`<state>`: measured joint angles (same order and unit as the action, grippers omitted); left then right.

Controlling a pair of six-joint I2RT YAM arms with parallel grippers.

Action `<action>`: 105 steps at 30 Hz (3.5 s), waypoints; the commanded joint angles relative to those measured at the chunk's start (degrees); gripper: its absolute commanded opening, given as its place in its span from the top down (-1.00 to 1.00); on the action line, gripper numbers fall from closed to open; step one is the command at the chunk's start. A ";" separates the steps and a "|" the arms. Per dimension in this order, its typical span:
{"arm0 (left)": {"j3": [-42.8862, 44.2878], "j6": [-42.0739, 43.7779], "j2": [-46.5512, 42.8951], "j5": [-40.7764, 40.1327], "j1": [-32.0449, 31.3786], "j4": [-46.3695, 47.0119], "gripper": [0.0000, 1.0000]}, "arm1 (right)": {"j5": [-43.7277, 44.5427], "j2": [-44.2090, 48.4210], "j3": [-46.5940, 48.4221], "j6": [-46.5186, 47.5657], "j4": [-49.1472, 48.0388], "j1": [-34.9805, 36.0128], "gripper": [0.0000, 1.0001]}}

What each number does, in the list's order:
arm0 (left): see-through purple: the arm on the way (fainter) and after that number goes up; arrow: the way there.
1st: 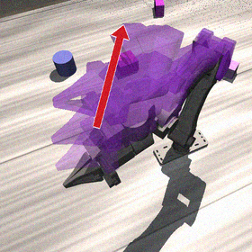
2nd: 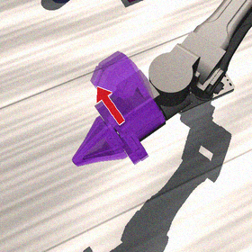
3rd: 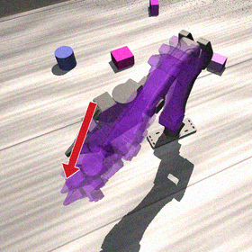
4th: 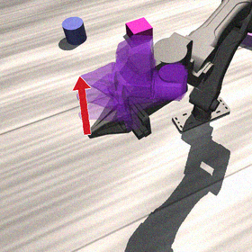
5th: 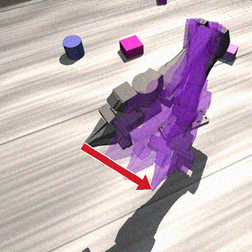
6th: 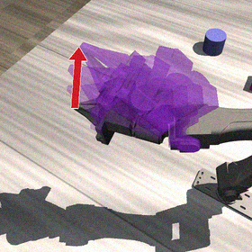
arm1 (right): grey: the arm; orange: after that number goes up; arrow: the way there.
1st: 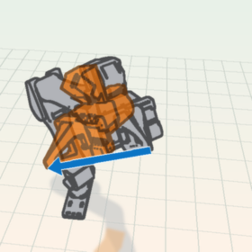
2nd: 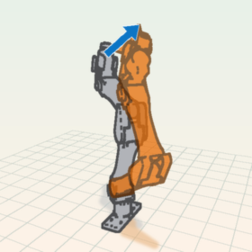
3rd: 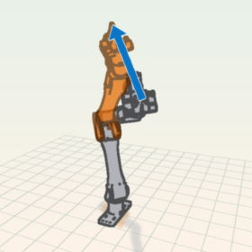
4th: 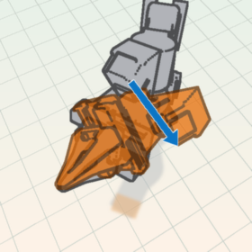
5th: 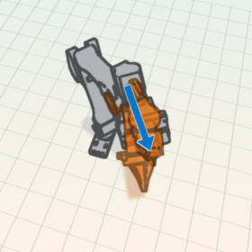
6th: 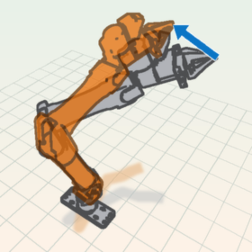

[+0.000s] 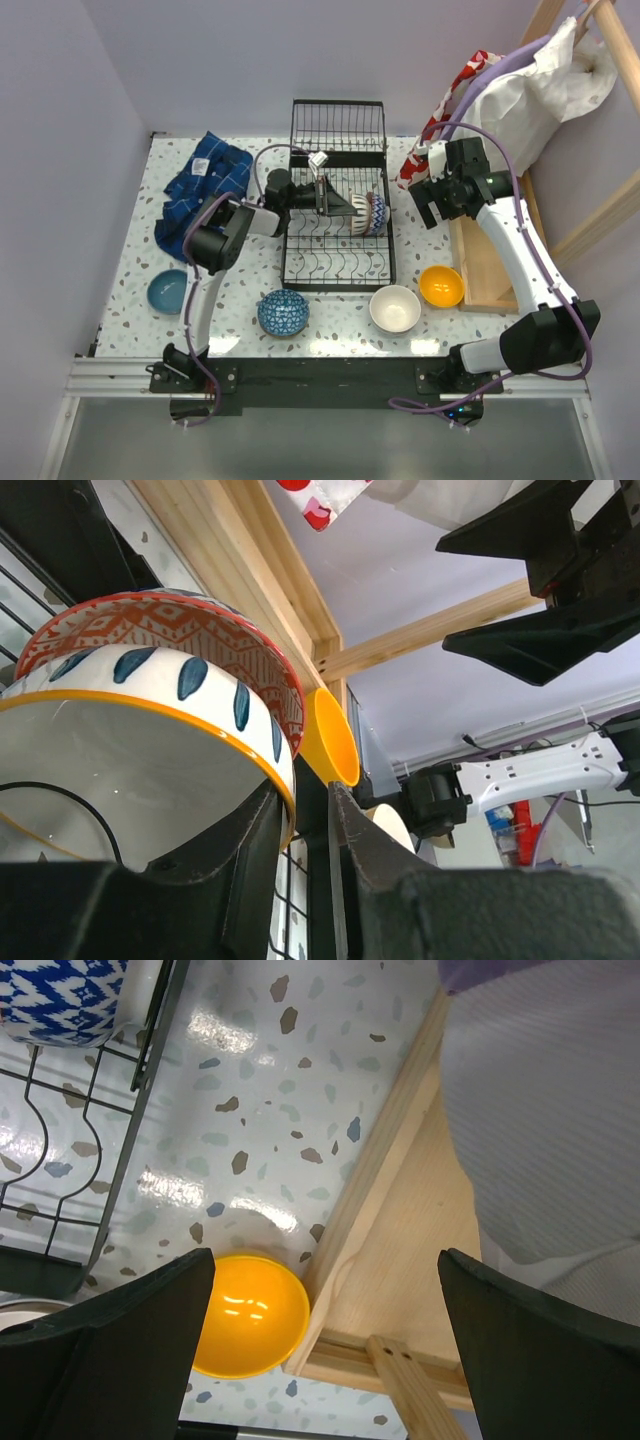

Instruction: Load the bowls into the dish rack

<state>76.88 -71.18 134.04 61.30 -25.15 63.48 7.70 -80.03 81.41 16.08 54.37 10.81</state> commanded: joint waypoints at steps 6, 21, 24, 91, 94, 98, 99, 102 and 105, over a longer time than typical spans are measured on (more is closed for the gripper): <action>-0.24 16.47 -9.48 -2.41 0.01 -15.91 0.25 | -1.73 2.33 -0.46 -0.17 -1.11 -0.44 -0.97; -0.85 53.67 -28.11 -19.27 5.79 -71.97 -0.11 | -3.92 4.62 -1.95 -0.52 -2.34 -0.35 -0.97; -2.00 65.42 -36.55 -22.78 9.83 -87.39 -0.14 | -4.62 5.32 -2.30 -0.17 -3.56 -0.35 -0.97; -32.15 102.12 -60.28 -62.88 24.88 -117.44 1.00 | -19.13 -1.18 6.13 0.10 -8.40 -0.09 -0.88; -28.82 101.85 -63.97 -61.65 24.79 -124.02 1.00 | -19.04 -1.36 7.18 0.18 -7.35 -0.26 -0.88; -18.64 104.66 -66.01 -57.36 24.71 -130.09 1.00 | -18.52 -1.18 8.50 0.27 -6.47 -0.17 -0.88; -12.43 105.27 -64.18 -55.95 24.71 -130.54 1.00 | -18.43 -1.09 8.68 0.18 -6.29 -0.17 -0.88; 0.40 106.86 -59.52 -46.29 24.45 -131.69 1.00 | -17.99 -1.09 9.12 -0.61 -6.03 -0.17 -0.88; 9.65 106.95 -52.85 -33.38 22.52 -130.38 1.00 | -16.85 -1.09 9.30 -1.57 -5.50 -0.26 -0.88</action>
<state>74.74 33.69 75.22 10.20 -0.82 -67.59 -11.07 -82.32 88.03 15.90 47.92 10.81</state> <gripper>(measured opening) 0.056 0.942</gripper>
